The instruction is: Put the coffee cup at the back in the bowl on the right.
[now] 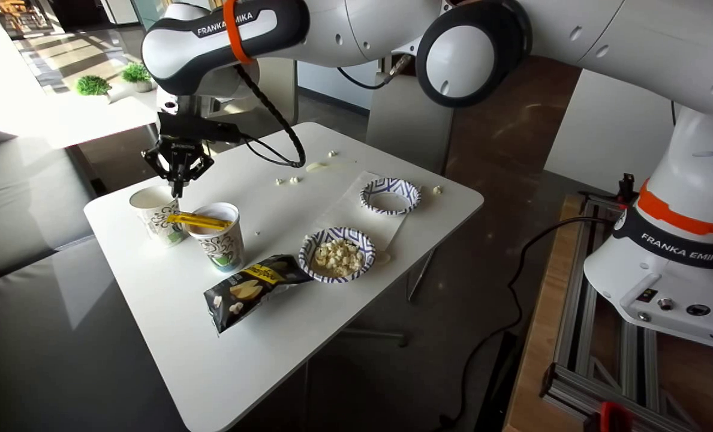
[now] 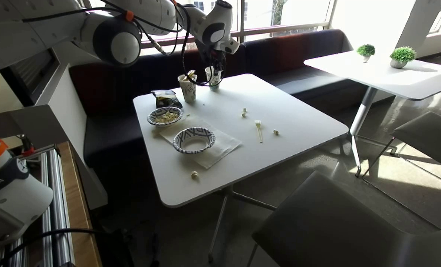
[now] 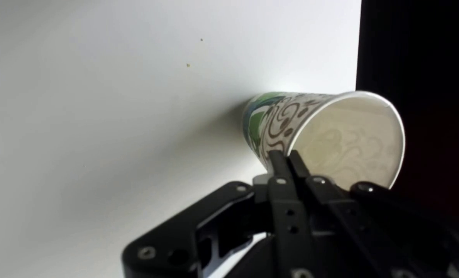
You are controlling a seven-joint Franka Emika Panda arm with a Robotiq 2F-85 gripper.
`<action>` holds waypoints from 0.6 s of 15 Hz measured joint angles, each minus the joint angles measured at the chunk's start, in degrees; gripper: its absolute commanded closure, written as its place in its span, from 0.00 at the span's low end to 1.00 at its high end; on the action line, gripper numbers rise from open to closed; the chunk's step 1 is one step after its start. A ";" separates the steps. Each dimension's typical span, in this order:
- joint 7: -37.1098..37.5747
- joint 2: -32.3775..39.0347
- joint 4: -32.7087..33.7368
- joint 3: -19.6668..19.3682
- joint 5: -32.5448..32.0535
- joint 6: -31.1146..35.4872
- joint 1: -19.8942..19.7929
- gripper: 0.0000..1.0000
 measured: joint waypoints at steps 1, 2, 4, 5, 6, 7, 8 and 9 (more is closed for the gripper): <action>0.00 0.00 0.06 0.00 0.00 0.00 -0.01 0.99; 0.00 -0.10 0.16 0.00 0.00 -0.22 0.01 0.99; 0.87 -1.00 0.52 -0.40 -0.64 -3.08 0.15 0.99; 2.51 -1.95 0.74 -1.06 -1.24 -5.18 0.34 0.99; 4.83 -3.21 0.81 -2.06 -2.07 -7.18 0.62 0.99; 7.70 -4.76 0.81 -3.28 -3.01 -9.24 0.96 0.99; 10.52 -6.32 0.78 -4.42 -3.66 -11.23 1.26 0.99; 13.42 -7.82 0.70 -5.50 -4.13 -12.80 1.51 0.99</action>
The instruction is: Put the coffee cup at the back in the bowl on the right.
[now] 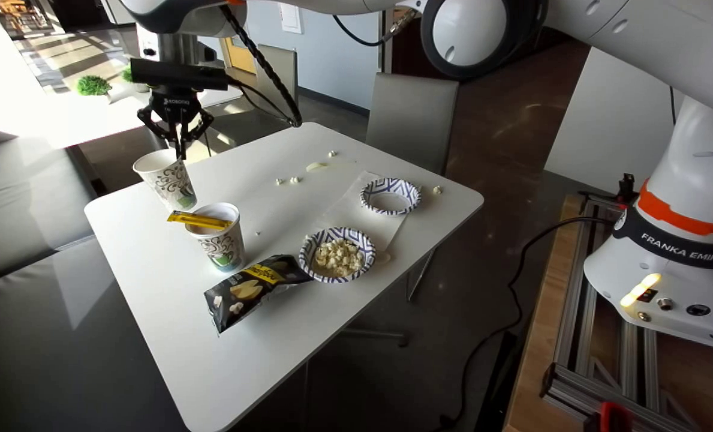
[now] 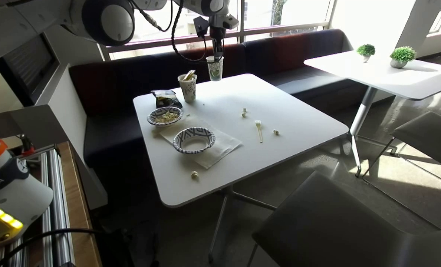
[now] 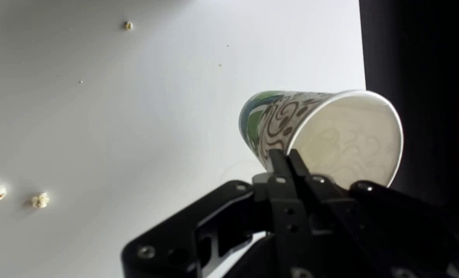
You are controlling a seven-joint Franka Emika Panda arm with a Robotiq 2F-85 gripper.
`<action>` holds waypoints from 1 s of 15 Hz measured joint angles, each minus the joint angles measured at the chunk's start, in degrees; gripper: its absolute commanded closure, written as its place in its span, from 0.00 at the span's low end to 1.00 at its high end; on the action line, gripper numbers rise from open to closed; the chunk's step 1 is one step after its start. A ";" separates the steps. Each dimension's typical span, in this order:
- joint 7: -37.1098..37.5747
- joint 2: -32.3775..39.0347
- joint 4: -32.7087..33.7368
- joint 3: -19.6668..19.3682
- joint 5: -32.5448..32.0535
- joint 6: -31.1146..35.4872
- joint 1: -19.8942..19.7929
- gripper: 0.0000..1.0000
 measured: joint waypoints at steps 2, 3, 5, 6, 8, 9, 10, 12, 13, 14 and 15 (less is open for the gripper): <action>5.62 -2.40 -0.39 -1.89 -0.69 -1.26 0.31 0.99; 8.32 -3.42 -0.89 -2.82 -0.94 -1.30 0.39 0.99; 13.48 -4.86 -2.00 -4.61 -1.16 -1.30 0.46 0.99; 16.00 -5.49 -2.76 -5.49 -1.18 -1.30 0.47 0.99; 20.82 -6.64 -4.58 -7.21 -1.23 -1.29 0.48 0.99; 23.14 -7.33 -5.81 -8.11 -1.29 -1.29 0.52 0.99; 25.25 -8.08 -7.25 -9.06 -1.56 -1.29 0.64 0.99; 27.50 -9.95 -10.85 -10.84 -2.55 -1.29 1.13 0.99; 27.36 -11.08 -12.97 -11.31 -3.04 -0.64 1.39 0.96; 27.32 -11.55 -13.76 -11.36 -3.11 -0.36 1.42 0.96; 27.32 -11.53 -13.65 -11.36 -3.11 -0.36 1.40 0.96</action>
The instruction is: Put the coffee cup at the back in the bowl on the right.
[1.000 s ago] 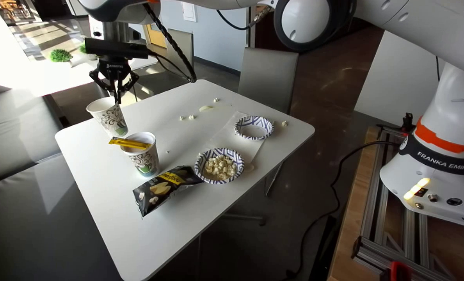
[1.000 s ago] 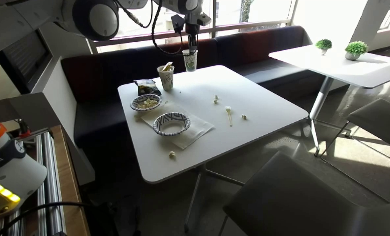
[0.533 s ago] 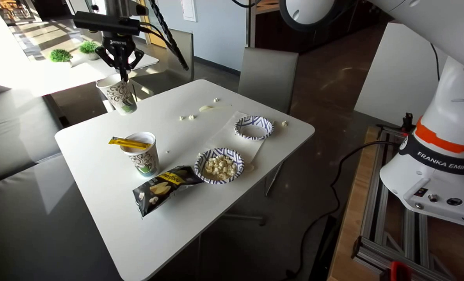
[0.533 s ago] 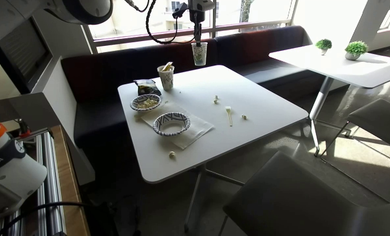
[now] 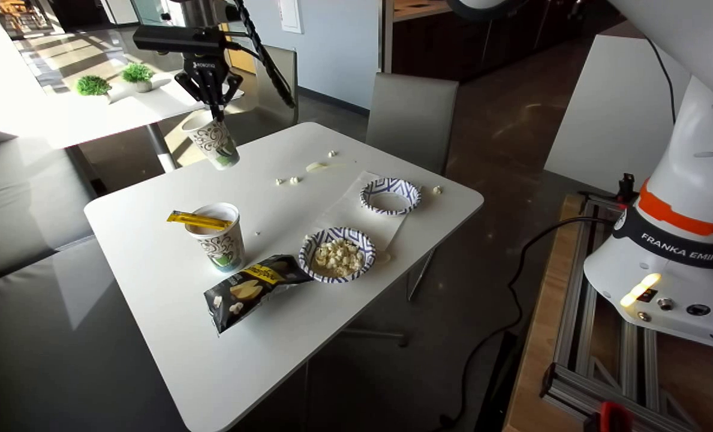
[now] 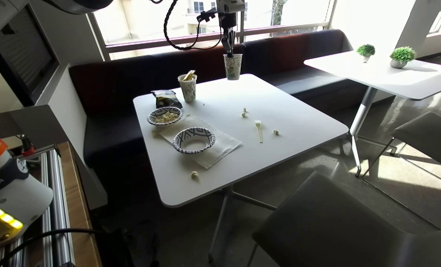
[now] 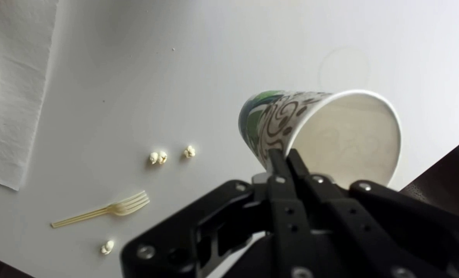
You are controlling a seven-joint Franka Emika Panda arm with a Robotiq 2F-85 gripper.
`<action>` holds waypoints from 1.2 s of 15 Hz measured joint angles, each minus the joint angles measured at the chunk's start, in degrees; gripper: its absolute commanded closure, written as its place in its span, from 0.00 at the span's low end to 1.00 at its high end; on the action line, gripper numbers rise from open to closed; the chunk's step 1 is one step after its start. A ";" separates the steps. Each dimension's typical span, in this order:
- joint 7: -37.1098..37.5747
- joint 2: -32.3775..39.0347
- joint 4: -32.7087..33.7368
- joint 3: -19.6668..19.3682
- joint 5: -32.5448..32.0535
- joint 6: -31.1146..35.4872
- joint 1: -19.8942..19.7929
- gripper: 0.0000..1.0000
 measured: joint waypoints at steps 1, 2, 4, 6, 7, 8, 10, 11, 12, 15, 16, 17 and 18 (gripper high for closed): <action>0.00 0.01 0.05 0.00 0.00 0.00 -0.01 0.96; 0.00 0.02 0.08 0.00 0.00 0.00 -0.02 0.96; 0.00 0.02 0.11 0.01 0.00 0.00 -0.02 0.96; 0.00 0.03 0.12 0.01 0.00 0.00 -0.03 0.99; 0.00 0.03 0.12 0.01 0.00 0.00 -0.03 0.99; 0.00 0.01 0.12 -0.10 -0.15 0.00 -0.01 0.99; -0.01 -0.53 -0.52 -0.47 -0.57 0.01 0.22 0.99; -0.01 -1.33 -1.67 -0.84 -1.06 0.08 0.61 0.99; 0.12 -2.51 -3.41 -1.29 -1.63 0.15 1.18 0.99; 0.26 -7.07 -10.28 -2.33 -3.14 0.62 3.38 0.99; 0.46 -8.52 -12.53 -2.66 -3.52 1.47 4.09 0.99; 0.76 -10.00 -14.99 -2.95 -3.74 3.14 4.68 0.99; 1.01 -11.45 -17.44 -3.15 -3.79 5.33 5.09 0.99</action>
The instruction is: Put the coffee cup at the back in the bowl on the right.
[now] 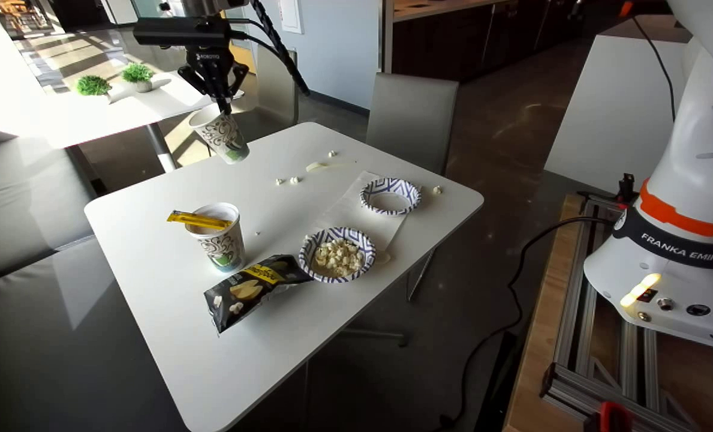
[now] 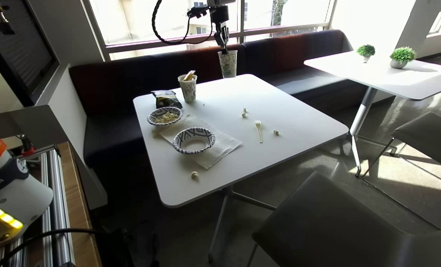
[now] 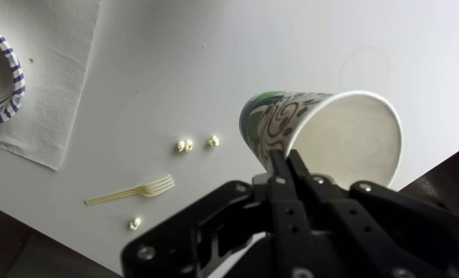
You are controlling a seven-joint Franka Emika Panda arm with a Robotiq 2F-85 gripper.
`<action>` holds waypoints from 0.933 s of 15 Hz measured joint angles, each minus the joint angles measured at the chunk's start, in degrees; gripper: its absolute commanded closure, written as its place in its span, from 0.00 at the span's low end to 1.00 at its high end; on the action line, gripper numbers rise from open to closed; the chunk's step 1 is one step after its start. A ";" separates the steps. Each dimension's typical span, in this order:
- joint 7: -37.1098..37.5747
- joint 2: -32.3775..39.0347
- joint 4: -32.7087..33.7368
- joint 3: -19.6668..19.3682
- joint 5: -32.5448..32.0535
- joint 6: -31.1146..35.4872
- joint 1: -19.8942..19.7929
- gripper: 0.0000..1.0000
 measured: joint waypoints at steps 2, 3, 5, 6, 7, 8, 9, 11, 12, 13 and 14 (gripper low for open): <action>0.54 -2.77 -5.07 -0.25 0.01 4.91 0.38 0.99; 1.04 -4.16 -7.75 -0.27 0.15 7.62 0.38 0.99; 2.54 -6.77 -12.94 0.99 0.07 12.43 -0.59 0.99; 3.52 -8.09 -15.67 1.65 0.08 14.68 -1.16 0.99; 4.68 -9.43 -18.46 2.28 0.14 16.78 -1.76 0.99; 6.06 -10.74 -21.16 2.84 0.27 18.55 -2.34 0.99; 7.38 -12.07 -23.91 3.31 0.38 20.20 -2.91 0.99; 9.82 -14.76 -29.44 4.15 0.56 22.51 -4.03 0.99; 10.87 -16.19 -32.27 4.48 0.72 23.23 -4.57 0.99; 11.84 -17.63 -35.04 4.76 0.79 23.49 -5.05 0.99; 12.89 -19.15 -37.89 4.98 0.81 23.80 -5.52 0.99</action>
